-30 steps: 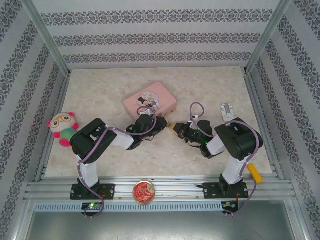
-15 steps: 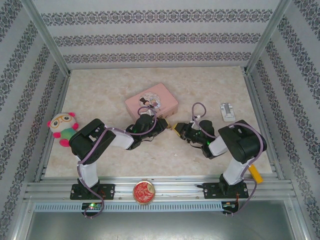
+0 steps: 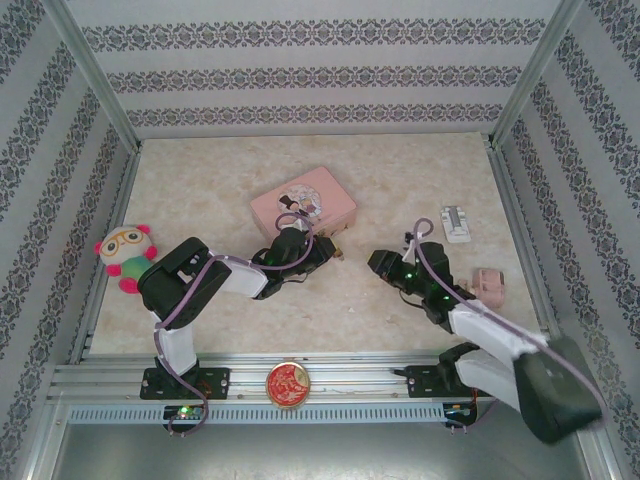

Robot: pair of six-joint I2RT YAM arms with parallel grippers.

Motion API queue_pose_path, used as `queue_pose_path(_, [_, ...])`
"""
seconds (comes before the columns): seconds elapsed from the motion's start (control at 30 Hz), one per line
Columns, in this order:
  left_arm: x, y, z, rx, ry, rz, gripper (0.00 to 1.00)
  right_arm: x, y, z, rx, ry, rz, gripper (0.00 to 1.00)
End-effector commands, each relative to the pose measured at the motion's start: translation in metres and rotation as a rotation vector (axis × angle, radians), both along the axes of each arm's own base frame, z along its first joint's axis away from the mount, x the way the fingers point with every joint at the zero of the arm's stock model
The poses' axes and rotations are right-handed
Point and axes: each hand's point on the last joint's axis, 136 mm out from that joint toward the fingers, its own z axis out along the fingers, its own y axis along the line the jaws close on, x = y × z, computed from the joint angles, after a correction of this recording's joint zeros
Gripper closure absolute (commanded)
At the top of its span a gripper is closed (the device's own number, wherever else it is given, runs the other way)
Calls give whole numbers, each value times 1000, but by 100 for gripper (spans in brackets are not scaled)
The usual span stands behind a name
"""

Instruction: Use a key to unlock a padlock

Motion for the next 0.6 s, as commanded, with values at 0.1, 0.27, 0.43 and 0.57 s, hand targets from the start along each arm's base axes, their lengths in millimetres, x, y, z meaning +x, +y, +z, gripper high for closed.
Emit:
queue_pose_path(0.1, [-33, -10, -34, -29, 232, -94, 100, -40, -65, 6, -392, -5, -98, 62])
queue_pose_path(0.27, [-36, -8, -39, -3, 246, -101, 100, -53, -74, 13, -412, -41, -106, 59])
queue_pose_path(0.43, [-40, -4, -43, 42, 257, -110, 100, -54, -68, 11, -461, -55, -69, 60])
queue_pose_path(0.57, [-44, 5, -44, 132, 258, -125, 100, -51, -52, 18, -569, -111, -6, 57])
